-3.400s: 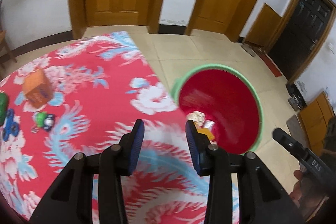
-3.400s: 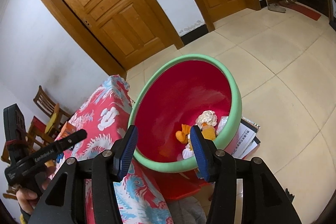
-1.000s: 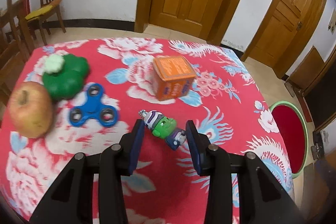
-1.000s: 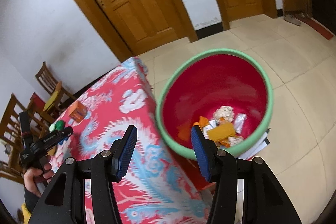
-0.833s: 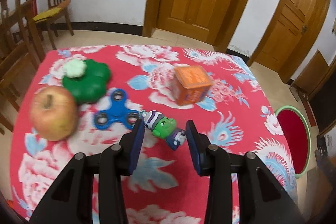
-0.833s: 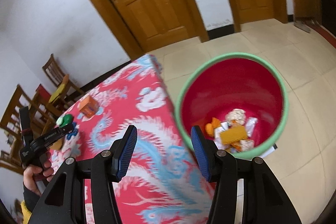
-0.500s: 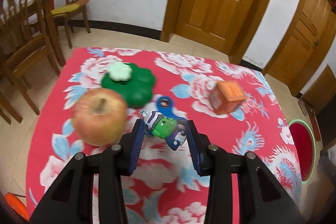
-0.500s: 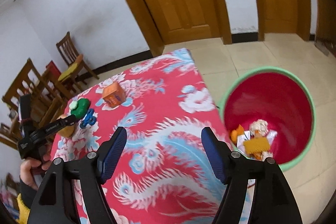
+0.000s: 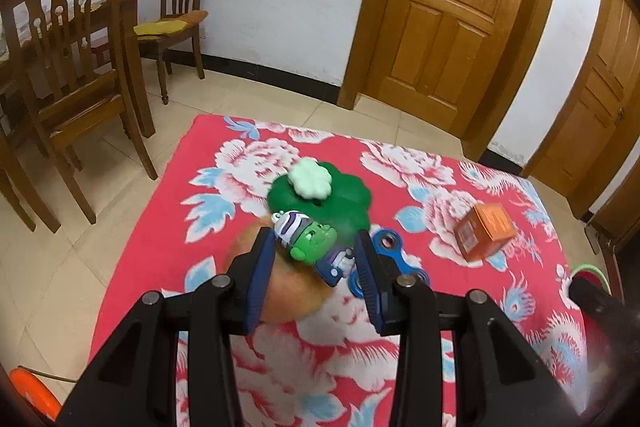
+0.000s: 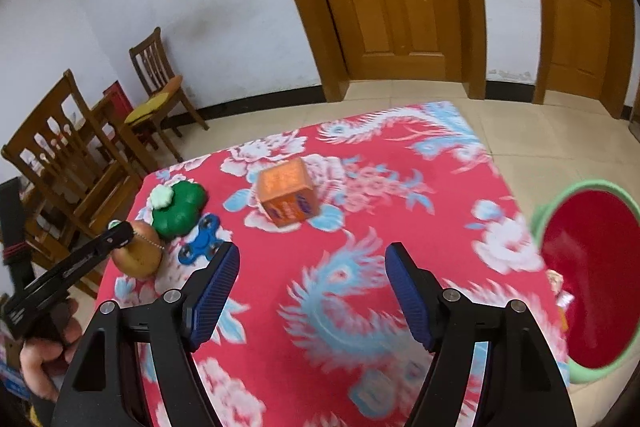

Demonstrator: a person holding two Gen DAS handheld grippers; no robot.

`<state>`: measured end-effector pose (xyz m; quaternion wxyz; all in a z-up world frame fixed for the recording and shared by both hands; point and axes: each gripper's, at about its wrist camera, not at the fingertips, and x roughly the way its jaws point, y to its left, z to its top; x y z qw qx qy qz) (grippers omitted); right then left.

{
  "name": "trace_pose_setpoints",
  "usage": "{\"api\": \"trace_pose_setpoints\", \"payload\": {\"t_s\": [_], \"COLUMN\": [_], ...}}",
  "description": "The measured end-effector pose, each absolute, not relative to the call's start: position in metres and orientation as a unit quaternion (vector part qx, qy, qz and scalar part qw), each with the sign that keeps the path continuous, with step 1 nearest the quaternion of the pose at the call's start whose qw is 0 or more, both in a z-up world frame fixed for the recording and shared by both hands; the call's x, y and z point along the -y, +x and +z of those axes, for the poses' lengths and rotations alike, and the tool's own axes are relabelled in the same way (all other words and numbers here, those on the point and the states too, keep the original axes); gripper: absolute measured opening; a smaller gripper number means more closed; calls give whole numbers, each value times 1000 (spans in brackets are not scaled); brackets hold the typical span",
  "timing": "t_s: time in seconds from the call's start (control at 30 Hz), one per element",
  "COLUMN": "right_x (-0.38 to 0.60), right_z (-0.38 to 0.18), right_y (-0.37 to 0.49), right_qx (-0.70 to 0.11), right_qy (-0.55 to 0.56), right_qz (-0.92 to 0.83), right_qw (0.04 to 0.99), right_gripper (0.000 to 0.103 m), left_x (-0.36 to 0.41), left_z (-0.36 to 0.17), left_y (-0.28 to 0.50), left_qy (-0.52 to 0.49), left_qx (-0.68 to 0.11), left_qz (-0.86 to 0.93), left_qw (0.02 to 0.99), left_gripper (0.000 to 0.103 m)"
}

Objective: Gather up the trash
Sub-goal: 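Lift the keychain with the left tool while the right tool approaches the orange cube box, then grasp the orange cube box with the right tool while the left tool holds the keychain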

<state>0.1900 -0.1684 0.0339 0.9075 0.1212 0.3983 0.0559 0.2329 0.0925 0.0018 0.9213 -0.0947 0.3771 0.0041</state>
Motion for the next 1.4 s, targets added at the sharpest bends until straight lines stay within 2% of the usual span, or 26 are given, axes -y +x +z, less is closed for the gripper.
{"api": "trace_pose_setpoints", "payload": {"t_s": [0.73,0.77,0.83,1.4], "right_x": [115,116,116,138], "right_z": [-20,-20,-21,22], "right_y": [281,281,281,214], "right_qx": [-424,-425,-425,-415], "right_qy": [36,39,42,80], "right_qz": [29,31,35,63], "right_qw": [904,904,903,904], "right_gripper": [77,76,55,53], "left_x": [-101,-100,-100,-69], "left_z": [0,0,0,16], "left_y": [238,238,238,215], "left_qy": [-119,-118,-119,-105], "left_qx": [-358,-358,-358,-356], "left_qz": [-21,-22,-24,-55], "left_qw": [926,926,926,927], "left_gripper": [41,41,41,41]}}
